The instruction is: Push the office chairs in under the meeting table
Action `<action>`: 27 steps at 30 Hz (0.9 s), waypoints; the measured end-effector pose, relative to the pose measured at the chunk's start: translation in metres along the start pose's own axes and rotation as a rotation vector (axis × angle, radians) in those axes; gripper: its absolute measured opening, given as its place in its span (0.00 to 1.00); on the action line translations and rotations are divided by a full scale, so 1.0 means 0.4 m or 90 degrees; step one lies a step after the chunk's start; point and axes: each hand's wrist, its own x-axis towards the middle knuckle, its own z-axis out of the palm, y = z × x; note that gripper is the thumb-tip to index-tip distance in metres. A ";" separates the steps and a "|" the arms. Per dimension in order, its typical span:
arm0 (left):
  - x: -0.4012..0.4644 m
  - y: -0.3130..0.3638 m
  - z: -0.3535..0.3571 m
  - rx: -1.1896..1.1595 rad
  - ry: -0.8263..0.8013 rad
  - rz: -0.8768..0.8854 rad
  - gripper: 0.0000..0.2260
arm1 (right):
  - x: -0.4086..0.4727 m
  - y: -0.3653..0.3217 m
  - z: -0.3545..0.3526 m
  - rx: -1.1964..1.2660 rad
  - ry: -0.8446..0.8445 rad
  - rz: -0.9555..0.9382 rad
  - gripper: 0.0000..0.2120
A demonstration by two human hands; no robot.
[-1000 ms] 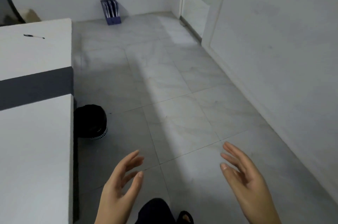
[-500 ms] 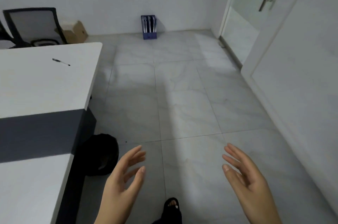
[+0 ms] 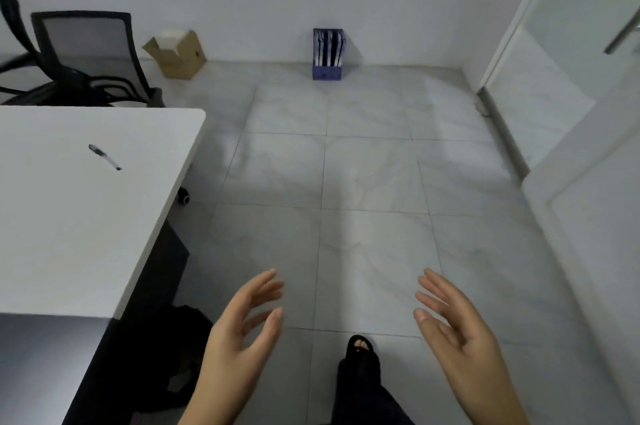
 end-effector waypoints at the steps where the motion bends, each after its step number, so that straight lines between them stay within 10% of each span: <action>1: 0.059 0.011 0.018 -0.006 0.011 0.006 0.18 | 0.070 -0.011 -0.007 0.004 -0.004 -0.009 0.20; 27: 1.444 -0.016 -0.167 0.011 0.240 -0.018 0.18 | 1.569 -0.225 0.592 -0.008 -0.218 -0.060 0.20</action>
